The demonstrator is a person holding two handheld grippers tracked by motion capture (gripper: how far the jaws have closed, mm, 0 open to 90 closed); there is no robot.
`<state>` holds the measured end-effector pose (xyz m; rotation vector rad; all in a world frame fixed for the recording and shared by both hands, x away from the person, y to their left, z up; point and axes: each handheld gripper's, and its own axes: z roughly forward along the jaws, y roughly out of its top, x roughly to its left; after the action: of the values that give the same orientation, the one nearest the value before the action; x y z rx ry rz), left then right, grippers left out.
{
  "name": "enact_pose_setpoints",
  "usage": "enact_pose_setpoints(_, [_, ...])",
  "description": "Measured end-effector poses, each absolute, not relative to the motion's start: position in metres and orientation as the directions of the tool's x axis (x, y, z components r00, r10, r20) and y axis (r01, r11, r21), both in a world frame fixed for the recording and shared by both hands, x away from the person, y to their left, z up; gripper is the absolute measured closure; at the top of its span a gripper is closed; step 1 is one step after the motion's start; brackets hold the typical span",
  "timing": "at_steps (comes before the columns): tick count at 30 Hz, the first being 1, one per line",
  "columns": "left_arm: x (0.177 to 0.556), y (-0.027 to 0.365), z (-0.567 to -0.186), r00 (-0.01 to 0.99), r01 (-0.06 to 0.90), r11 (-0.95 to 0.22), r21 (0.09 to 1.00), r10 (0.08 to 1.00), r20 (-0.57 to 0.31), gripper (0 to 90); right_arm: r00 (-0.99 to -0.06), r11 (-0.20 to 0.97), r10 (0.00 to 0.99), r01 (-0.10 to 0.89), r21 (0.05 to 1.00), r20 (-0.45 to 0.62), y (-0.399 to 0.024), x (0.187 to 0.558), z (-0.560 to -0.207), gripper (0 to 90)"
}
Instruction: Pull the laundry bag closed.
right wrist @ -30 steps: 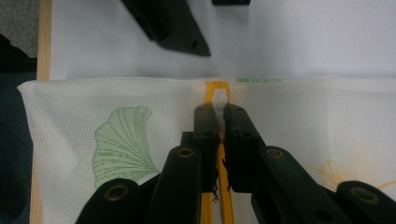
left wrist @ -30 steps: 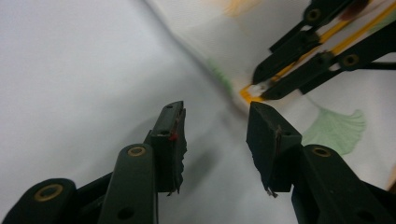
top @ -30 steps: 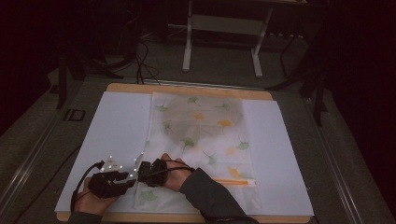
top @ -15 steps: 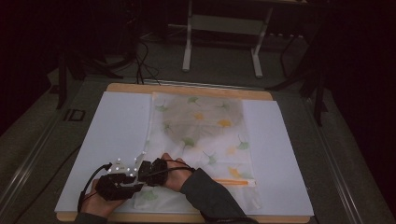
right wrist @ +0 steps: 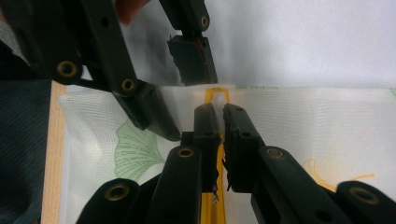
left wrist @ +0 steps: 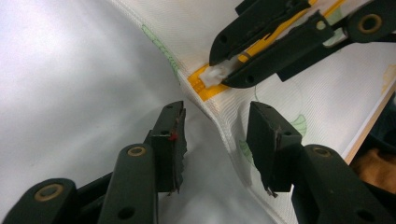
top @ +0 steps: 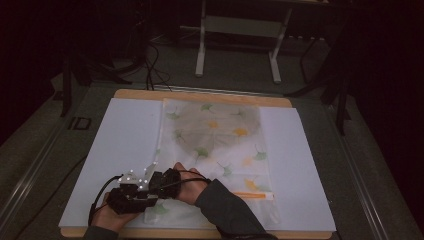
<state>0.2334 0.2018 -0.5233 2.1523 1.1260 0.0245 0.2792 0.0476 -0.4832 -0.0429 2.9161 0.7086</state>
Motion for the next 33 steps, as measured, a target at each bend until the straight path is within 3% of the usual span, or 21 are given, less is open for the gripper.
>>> enact_pose_setpoints(5, [0.237, 0.202, -0.527, 0.618, 0.730, -0.369, 0.576, 0.715, -0.325, 63.2, -0.990, 0.890, 0.003, -0.060, 0.453, -0.138, 0.046, 0.279, -0.484, 84.7])
enact_pose_setpoints(15, [0.239, 0.201, -0.531, 0.627, 0.727, -0.373, 0.576, 0.702, -0.337, 85.0, -0.992, 0.897, -0.005, -0.059, 0.438, -0.123, 0.043, 0.283, -0.494, 84.8])
enact_pose_setpoints(33, [0.238, 0.199, -0.530, 0.635, 0.719, -0.377, 0.583, 0.697, -0.333, 88.3, -0.997, 0.899, 0.009, -0.023, 0.437, -0.070, 0.037, 0.288, -0.510, 85.7])
